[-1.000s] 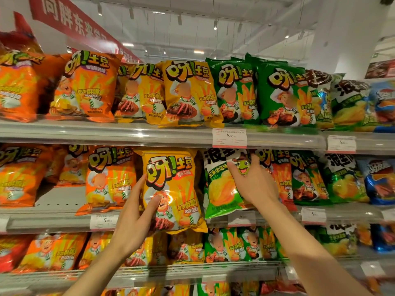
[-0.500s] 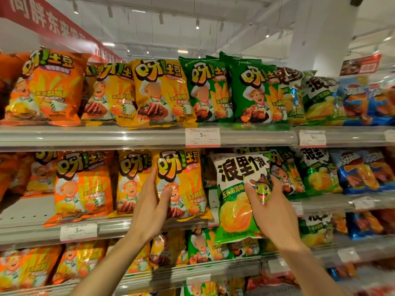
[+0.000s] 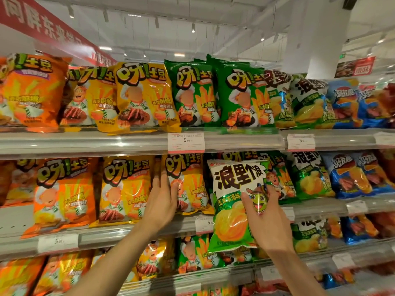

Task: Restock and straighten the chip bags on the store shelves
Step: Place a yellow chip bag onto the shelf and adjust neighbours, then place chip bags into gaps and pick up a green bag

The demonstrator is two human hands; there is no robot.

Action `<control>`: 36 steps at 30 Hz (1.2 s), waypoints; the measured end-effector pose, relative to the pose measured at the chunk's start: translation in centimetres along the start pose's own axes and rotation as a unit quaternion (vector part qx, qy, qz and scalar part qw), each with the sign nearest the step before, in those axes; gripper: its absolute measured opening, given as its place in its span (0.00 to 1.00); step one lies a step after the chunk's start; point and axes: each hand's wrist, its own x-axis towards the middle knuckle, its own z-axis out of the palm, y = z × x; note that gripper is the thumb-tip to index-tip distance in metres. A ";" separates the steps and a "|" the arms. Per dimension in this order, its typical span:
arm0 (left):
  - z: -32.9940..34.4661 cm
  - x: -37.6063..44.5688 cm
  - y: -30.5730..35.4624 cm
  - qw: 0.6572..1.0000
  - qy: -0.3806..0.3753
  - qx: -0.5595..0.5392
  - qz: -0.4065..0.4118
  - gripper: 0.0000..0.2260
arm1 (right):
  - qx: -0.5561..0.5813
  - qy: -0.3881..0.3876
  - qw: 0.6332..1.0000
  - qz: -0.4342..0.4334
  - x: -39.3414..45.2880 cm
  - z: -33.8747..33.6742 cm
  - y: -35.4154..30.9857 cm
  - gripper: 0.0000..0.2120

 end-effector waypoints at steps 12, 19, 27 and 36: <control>1.3 1.2 -1.3 0.952 0.012 0.264 0.152 0.28 | 0.024 -0.027 0.999 0.019 0.5 0.2 -0.7 0.41; -0.4 -1.5 1.5 0.986 0.066 0.063 0.142 0.26 | 0.051 -0.027 0.998 -0.008 0.6 0.6 -0.8 0.43; -2.5 -5.2 5.5 0.965 -0.116 -0.233 0.026 0.34 | 0.155 -0.082 0.984 -0.014 -0.7 1.6 -4.0 0.42; -4.0 -7.0 4.6 0.948 -0.100 -0.302 0.004 0.33 | 0.182 -0.138 0.974 0.001 -2.3 2.8 -5.4 0.37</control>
